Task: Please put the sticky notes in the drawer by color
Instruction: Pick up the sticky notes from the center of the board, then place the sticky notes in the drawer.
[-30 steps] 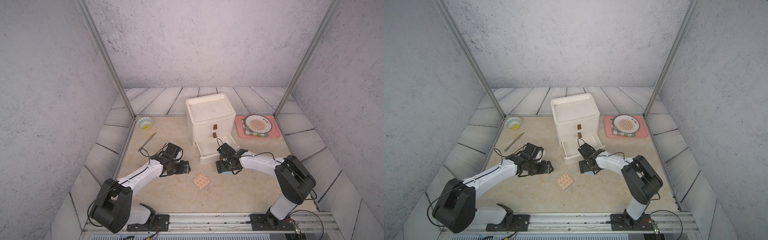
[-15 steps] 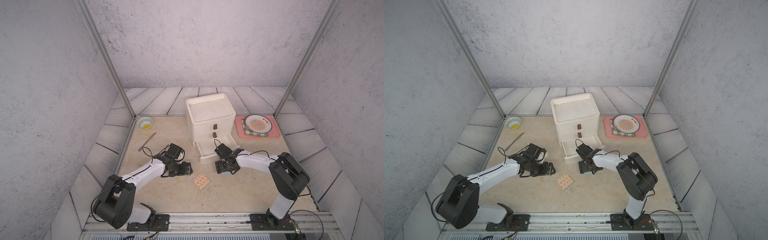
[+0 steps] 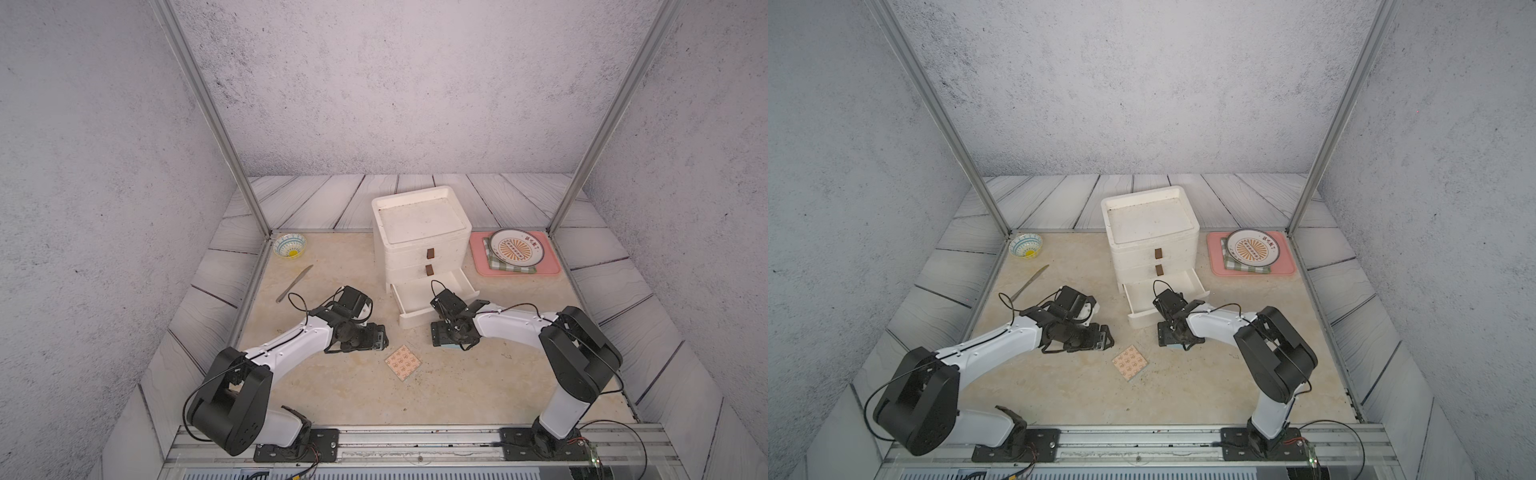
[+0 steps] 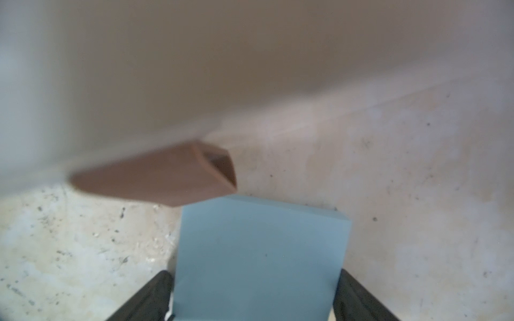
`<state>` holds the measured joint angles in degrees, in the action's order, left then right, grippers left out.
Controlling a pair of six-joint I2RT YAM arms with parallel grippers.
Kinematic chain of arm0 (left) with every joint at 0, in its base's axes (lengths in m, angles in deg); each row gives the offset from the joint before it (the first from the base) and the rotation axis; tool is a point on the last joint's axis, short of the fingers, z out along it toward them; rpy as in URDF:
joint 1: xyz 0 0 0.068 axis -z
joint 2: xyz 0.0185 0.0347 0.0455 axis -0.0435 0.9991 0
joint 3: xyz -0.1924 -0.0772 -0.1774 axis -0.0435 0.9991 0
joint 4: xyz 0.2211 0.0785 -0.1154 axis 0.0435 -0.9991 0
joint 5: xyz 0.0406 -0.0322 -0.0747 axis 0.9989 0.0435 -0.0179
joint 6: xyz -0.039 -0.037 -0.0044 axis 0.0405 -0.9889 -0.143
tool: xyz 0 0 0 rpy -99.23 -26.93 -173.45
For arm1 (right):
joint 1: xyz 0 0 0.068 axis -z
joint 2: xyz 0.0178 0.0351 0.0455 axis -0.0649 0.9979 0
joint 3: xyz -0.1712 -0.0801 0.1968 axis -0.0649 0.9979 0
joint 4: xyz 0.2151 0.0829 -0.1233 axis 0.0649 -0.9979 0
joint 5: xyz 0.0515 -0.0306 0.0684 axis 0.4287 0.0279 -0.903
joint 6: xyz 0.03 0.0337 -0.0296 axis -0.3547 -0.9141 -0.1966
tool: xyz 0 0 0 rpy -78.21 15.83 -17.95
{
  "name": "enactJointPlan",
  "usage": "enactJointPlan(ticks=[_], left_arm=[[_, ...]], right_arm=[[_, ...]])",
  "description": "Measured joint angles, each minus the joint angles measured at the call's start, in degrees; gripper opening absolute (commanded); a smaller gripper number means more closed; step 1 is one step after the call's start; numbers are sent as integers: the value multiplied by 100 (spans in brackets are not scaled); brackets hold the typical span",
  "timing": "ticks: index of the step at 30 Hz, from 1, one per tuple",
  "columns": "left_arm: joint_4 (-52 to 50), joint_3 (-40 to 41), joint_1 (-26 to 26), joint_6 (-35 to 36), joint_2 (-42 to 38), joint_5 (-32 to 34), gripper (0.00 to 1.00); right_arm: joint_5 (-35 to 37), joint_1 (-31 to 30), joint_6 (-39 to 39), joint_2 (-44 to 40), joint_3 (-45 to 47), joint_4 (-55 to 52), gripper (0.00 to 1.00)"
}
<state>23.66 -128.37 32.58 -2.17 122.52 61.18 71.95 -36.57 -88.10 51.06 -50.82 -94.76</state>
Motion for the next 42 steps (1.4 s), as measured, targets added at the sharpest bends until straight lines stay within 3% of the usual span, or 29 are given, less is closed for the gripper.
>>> enactJointPlan(ticks=[6, 20, 23, 29, 34, 42], left_arm=[[-2, -33, 22, 7, 28, 24, 84], [11, -133, 31, 4, 192, -4, 84], [42, -188, 31, 2, 203, -4, 84], [162, -212, 70, -17, 332, -4, 84], [192, -212, 122, -20, 334, -22, 84], [170, -219, 129, -17, 334, -39, 84]], right_arm=[[74, -2, -35, -42, 66, 94, 68], [61, -4, 35, -1202, 579, -546, 68], [46, -4, 153, -1633, 343, -927, 68], [118, -4, 597, -1856, -1032, -1335, 70], [219, 2, 949, -1486, -1910, -1231, 71], [249, 81, 1360, 129, -2879, -872, 72]])
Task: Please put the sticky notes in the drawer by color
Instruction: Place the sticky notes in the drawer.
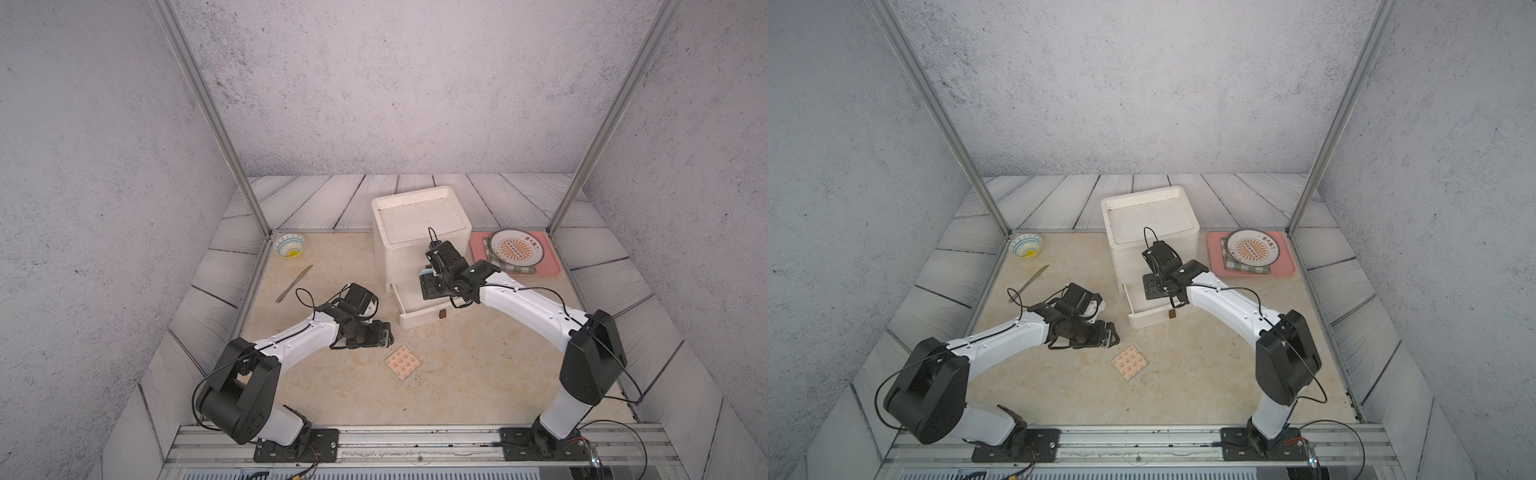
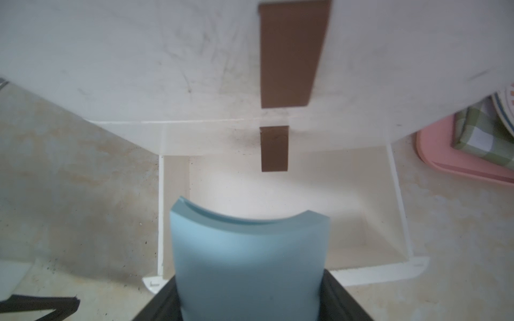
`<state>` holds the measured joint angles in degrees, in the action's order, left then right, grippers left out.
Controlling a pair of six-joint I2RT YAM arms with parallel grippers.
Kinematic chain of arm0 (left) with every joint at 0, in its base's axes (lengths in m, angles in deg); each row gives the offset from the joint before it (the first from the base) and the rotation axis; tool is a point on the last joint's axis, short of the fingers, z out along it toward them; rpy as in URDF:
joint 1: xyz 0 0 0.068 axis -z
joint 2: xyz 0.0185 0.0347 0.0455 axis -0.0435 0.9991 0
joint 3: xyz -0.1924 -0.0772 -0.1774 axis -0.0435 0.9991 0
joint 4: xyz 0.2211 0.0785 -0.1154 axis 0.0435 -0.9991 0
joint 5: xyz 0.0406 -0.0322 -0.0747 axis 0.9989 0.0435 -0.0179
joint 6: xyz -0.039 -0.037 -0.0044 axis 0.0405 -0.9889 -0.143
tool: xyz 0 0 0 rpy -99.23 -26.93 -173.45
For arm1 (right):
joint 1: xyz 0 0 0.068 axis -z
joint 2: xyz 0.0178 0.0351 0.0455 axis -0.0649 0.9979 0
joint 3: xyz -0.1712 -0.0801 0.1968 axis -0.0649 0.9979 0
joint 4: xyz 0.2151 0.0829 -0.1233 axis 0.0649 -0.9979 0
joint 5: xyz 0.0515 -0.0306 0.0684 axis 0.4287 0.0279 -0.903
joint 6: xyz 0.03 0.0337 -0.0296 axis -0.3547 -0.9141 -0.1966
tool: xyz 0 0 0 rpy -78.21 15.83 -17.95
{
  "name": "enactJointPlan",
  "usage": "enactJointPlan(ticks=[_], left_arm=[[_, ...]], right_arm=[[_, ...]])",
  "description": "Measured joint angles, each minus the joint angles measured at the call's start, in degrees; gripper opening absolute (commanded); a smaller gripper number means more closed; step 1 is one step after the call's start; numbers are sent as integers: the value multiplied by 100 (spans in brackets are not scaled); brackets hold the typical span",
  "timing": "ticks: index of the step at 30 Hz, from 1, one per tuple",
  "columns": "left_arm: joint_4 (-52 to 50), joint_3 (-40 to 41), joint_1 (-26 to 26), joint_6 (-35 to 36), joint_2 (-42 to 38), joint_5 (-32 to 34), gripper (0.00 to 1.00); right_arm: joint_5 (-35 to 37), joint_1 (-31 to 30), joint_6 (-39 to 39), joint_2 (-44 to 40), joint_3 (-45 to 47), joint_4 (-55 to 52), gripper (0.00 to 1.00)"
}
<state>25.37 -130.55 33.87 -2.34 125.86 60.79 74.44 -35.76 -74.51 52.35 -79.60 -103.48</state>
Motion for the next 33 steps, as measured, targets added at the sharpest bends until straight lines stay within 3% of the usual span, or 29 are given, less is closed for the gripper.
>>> enactJointPlan(ticks=[7, 14, 20, 33], left_arm=[[-35, 0, 2, 0, 0, -28, 84], [-37, 2, 4, 0, 0, -35, 84], [-37, 2, 4, 0, 0, -39, 84], [-35, 11, 4, -2, -4, -48, 84]], right_arm=[[-81, 109, 146, 813, -579, -26, 73], [-118, 122, 138, 855, -590, 63, 77], [-111, 125, 131, 852, -494, 229, 87], [-151, 160, 105, 562, -11, 293, 87]])
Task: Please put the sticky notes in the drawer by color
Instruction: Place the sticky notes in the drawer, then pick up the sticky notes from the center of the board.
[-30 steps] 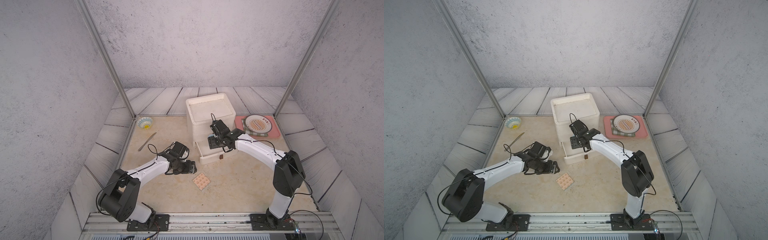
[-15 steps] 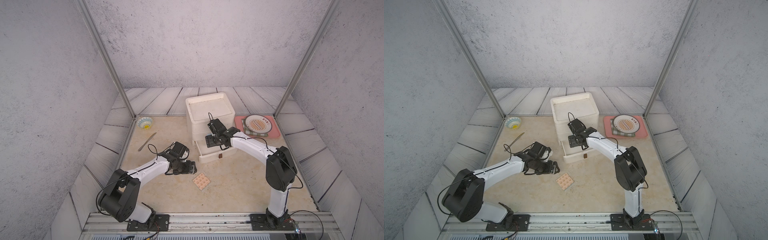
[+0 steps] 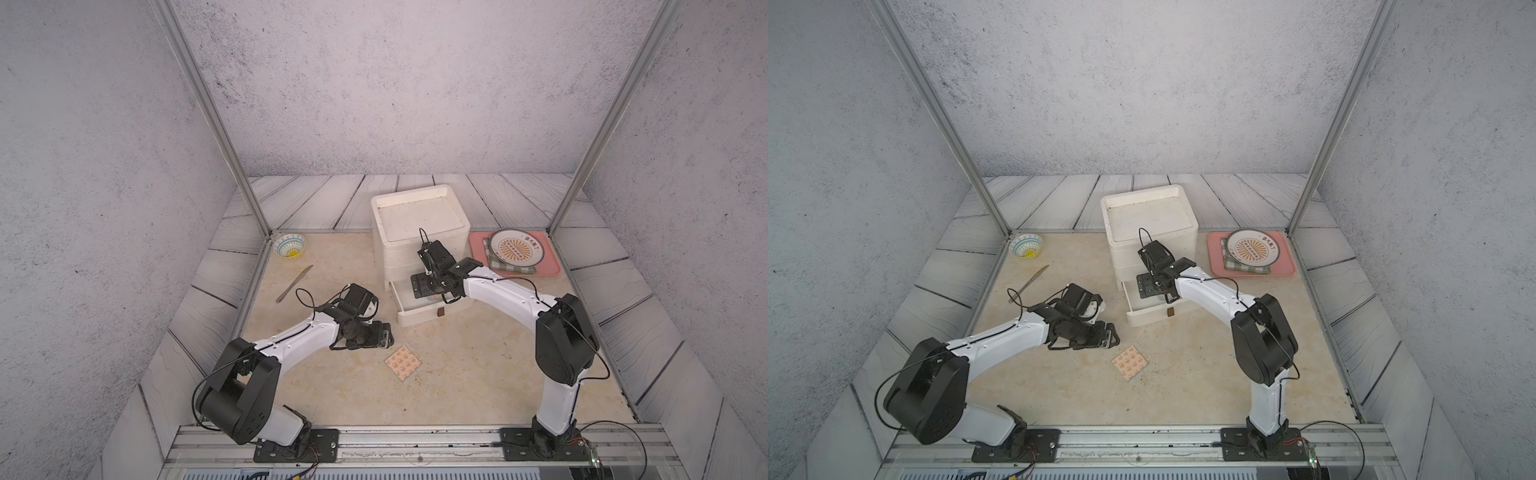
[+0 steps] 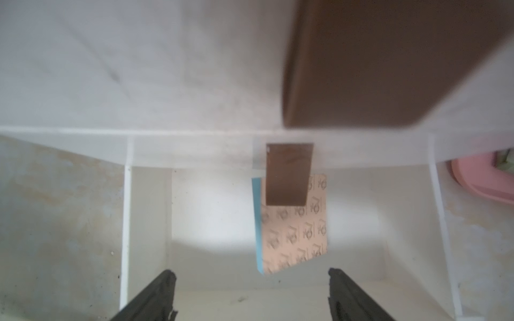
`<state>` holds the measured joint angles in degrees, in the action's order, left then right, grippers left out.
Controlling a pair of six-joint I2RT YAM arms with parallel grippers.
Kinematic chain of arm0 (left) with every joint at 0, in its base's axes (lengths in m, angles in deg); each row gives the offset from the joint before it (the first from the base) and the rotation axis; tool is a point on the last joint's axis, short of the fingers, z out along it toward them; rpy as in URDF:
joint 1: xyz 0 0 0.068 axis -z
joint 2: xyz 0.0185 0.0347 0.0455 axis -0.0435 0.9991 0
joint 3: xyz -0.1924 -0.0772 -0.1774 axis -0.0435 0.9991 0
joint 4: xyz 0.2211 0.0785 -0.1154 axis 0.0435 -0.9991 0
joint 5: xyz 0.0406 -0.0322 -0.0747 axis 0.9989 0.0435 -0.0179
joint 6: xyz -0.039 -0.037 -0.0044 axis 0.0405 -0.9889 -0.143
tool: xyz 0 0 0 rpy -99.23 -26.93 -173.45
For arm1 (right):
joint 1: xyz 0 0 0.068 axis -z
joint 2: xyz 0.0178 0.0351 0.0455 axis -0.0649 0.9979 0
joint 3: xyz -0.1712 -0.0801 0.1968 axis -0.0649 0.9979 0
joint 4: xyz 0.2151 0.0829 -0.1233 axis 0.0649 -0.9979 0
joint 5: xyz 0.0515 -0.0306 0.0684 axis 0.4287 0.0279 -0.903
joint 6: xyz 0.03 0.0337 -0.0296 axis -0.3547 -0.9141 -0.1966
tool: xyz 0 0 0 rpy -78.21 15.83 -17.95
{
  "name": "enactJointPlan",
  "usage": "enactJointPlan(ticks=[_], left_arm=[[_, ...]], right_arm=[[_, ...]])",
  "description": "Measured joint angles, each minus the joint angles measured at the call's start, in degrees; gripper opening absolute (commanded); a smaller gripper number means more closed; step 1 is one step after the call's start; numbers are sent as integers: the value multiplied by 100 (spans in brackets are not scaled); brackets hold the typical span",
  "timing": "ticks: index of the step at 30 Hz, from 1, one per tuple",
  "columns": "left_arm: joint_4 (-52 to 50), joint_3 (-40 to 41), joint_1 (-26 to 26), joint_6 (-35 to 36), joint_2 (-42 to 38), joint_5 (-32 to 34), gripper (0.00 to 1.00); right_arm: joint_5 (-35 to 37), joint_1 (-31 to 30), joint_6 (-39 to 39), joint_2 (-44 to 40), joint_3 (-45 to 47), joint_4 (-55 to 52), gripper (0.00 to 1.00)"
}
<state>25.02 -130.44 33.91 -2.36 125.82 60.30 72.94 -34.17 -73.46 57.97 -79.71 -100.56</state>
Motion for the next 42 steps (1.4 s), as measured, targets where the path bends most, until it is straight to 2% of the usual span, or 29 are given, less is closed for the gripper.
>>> enactJointPlan(ticks=[4, 10, 15, 21, 27, 30, 35, 38, 42], left_arm=[[2, 85, 0, 0, 0, -4, 84], [79, 229, 101, 2, 127, -48, 84], [131, 232, 345, 0, 452, -74, 84], [267, 94, 645, -7, 640, -101, 84], [546, 264, 761, -229, 507, -188, 84], [363, 669, 741, -439, -133, 46, 85], [-55, 1062, 385, -772, -1926, 597, 85], [-111, 1226, 133, -905, -2997, 946, 85], [-238, 1429, -39, -994, -3856, 1231, 85]], right_arm=[[-238, 11, -103, -579, 739, -44, 87], [-826, -48, -332, -2214, 2229, 61, 85], [-1163, -470, -756, -3093, 3366, 365, 84], [-1384, -922, -1211, -2837, 4105, 745, 82], [-1434, -1283, -1574, -1915, 3923, 1062, 84], [-1318, -1681, -1626, -1545, 3598, 1097, 86], [-1106, -2168, -1226, -940, 2811, 1003, 88], [-970, -2249, -846, -754, 2546, 870, 90], [-876, -2247, -411, -496, 2251, 542, 90]])
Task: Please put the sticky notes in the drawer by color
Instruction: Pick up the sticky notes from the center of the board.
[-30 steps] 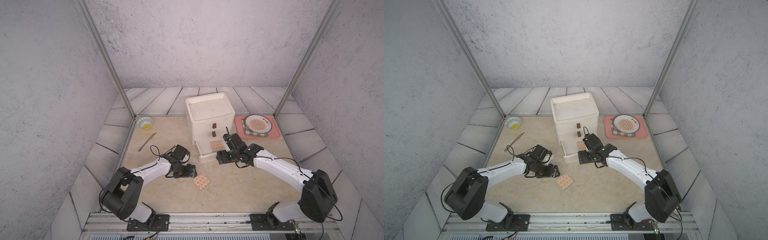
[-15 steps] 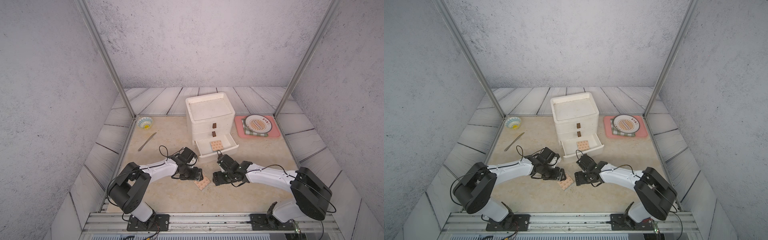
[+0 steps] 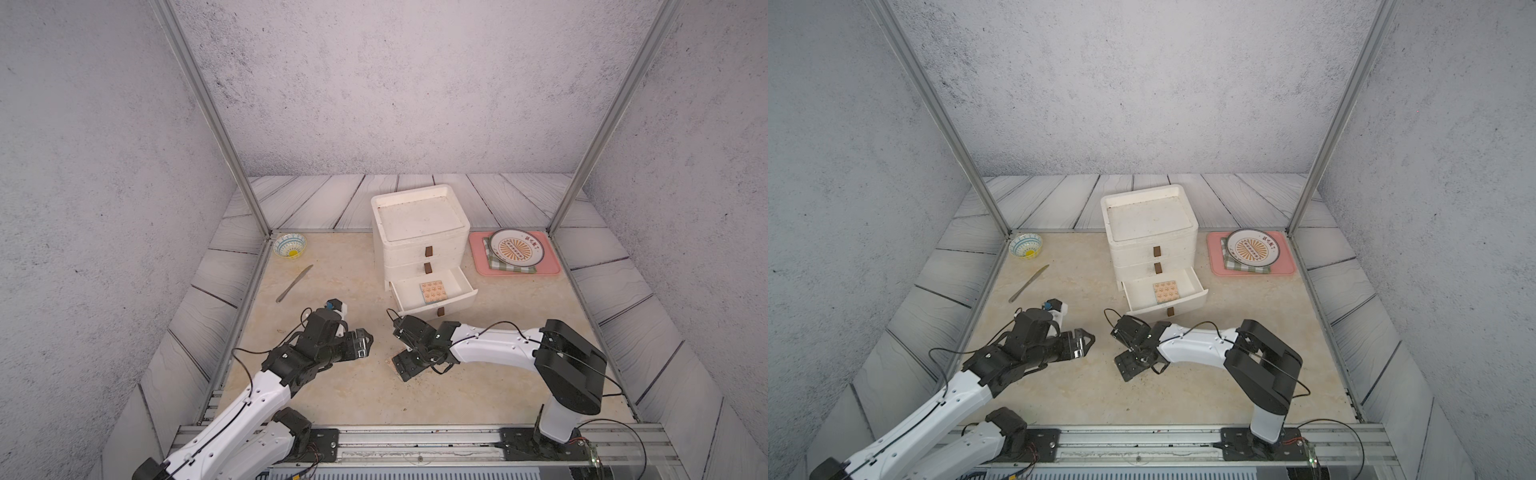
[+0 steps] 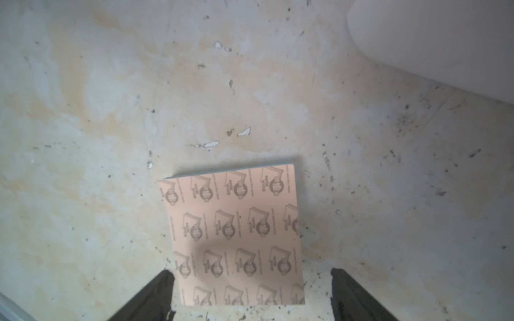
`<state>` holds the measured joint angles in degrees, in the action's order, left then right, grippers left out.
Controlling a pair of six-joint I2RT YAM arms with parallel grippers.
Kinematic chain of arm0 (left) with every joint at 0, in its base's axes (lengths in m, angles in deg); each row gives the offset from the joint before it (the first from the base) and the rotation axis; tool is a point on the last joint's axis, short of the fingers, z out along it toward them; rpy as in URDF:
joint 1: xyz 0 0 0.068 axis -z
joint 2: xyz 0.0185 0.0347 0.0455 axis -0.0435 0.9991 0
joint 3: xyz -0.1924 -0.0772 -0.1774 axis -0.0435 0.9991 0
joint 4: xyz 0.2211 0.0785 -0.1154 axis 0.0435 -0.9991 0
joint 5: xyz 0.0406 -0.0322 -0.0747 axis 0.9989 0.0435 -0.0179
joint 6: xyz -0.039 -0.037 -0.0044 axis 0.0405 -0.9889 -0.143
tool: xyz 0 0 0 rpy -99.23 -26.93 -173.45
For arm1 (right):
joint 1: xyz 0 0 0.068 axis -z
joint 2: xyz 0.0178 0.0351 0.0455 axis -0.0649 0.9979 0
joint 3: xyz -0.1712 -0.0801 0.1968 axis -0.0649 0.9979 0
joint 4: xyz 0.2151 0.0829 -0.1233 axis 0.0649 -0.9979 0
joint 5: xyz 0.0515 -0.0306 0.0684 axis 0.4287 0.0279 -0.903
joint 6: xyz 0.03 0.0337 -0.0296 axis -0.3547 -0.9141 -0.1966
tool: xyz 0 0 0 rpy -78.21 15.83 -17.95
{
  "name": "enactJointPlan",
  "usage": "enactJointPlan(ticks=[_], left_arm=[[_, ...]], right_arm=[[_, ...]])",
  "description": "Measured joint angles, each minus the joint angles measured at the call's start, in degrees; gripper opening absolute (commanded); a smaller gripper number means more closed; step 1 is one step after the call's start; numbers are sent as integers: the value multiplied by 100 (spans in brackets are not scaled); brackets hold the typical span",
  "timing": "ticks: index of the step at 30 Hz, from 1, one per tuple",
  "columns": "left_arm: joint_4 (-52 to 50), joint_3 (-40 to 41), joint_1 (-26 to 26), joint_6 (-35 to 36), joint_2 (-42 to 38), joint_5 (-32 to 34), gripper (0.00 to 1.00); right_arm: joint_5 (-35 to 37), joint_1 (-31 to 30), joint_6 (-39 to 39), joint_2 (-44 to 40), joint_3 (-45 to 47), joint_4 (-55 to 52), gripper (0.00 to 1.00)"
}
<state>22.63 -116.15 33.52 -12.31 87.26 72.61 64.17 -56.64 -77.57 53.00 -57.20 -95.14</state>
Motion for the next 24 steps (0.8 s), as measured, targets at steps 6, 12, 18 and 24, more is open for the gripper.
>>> enactJointPlan(ticks=[6, 12, 18, 24], left_arm=[[-68, 157, -55, -57, 170, 17, 85], [-11, 201, -55, -66, 461, -114, 85], [103, 201, -55, -81, 553, -170, 85], [111, 201, -55, -81, 584, -201, 85]], right_arm=[[-72, -24, 361, 520, -518, -343, 90], [11, -197, 479, 741, -743, -520, 90], [87, -249, 474, 754, -743, -586, 87], [216, -258, 409, 776, -761, -612, 76]])
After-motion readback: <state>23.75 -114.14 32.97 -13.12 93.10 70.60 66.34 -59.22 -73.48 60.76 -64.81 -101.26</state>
